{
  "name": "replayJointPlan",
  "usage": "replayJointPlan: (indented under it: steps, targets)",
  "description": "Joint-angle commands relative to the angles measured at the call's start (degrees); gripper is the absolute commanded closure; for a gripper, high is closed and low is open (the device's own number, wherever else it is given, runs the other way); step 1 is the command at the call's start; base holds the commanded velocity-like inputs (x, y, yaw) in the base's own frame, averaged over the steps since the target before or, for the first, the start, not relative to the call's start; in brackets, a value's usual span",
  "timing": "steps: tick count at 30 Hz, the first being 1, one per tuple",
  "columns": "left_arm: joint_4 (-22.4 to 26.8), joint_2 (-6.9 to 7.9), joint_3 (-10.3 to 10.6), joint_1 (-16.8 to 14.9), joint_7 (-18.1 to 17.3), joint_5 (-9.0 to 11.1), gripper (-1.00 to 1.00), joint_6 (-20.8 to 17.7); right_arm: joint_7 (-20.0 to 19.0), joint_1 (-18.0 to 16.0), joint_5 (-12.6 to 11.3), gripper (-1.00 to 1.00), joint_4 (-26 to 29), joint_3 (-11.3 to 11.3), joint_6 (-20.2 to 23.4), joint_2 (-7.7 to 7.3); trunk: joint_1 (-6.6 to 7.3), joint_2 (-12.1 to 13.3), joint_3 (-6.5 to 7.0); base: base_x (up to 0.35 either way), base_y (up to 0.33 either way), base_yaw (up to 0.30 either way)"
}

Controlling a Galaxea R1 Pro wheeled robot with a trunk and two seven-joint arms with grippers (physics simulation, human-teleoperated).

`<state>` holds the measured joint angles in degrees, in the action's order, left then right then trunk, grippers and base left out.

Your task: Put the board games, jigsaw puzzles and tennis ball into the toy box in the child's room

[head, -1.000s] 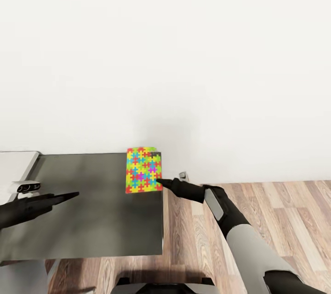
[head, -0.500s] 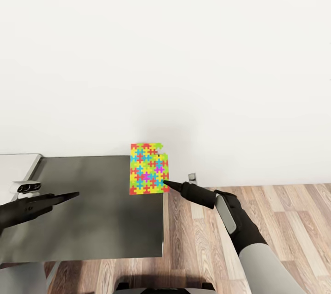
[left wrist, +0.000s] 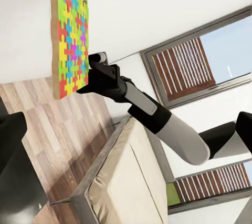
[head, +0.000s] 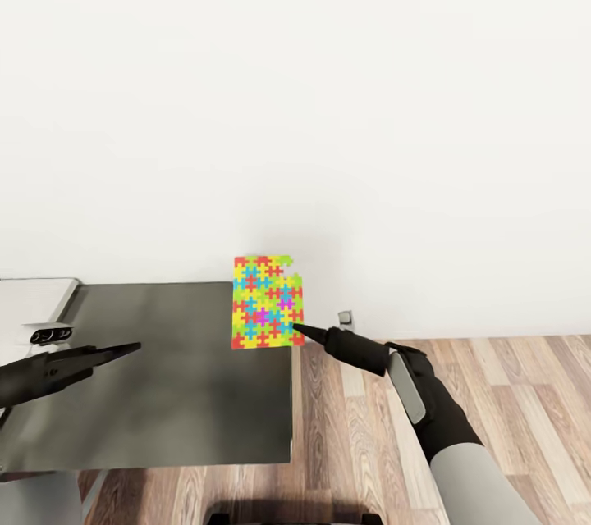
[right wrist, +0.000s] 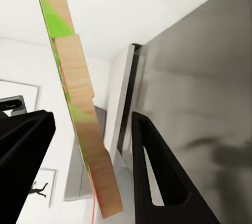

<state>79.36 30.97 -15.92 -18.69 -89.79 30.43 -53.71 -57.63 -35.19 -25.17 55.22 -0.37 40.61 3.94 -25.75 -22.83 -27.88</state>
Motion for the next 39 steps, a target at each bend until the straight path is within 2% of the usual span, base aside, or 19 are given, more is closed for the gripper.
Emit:
replayJointPlan:
  steps: [1, 6, 18, 30, 39]
  targets:
    - [0.0, 0.03, 0.0, 0.0, -0.2, 0.0, -1.00, -0.6, 0.0, 0.2, -0.2, 1.00, 0.4, 0.0, 0.3, 0.01, -0.03, -0.1, 0.02, 0.000, 0.000, 0.068]
    - [0.0, -0.02, 0.1, 0.0, -0.2, 0.0, -1.00, -0.6, 0.0, 1.3, -0.1, 1.00, 2.0, -0.2, 0.3, 0.01, -0.03, -0.1, 0.49, 0.000, 0.000, 0.072]
    - [0.0, -0.03, 0.2, 0.0, -0.2, 0.0, -1.00, -0.5, 0.0, 1.6, -0.1, 1.00, 2.6, 0.0, 0.2, 0.09, -0.03, -0.1, 1.60, 0.000, 0.000, 0.082]
    - [0.0, -0.03, 0.2, 0.0, -0.2, 0.0, -1.00, -0.5, 0.2, 1.6, -0.1, 1.00, 2.8, 0.1, 0.2, 0.17, -0.03, -0.1, 1.76, 0.000, 0.000, 0.014]
    - [0.0, -0.11, 0.2, 0.0, -0.2, -0.3, -1.00, -0.5, 0.2, 2.0, -0.1, 1.00, 4.6, 0.1, -0.5, 0.14, -0.03, -0.1, 2.44, 0.000, 0.000, 0.018]
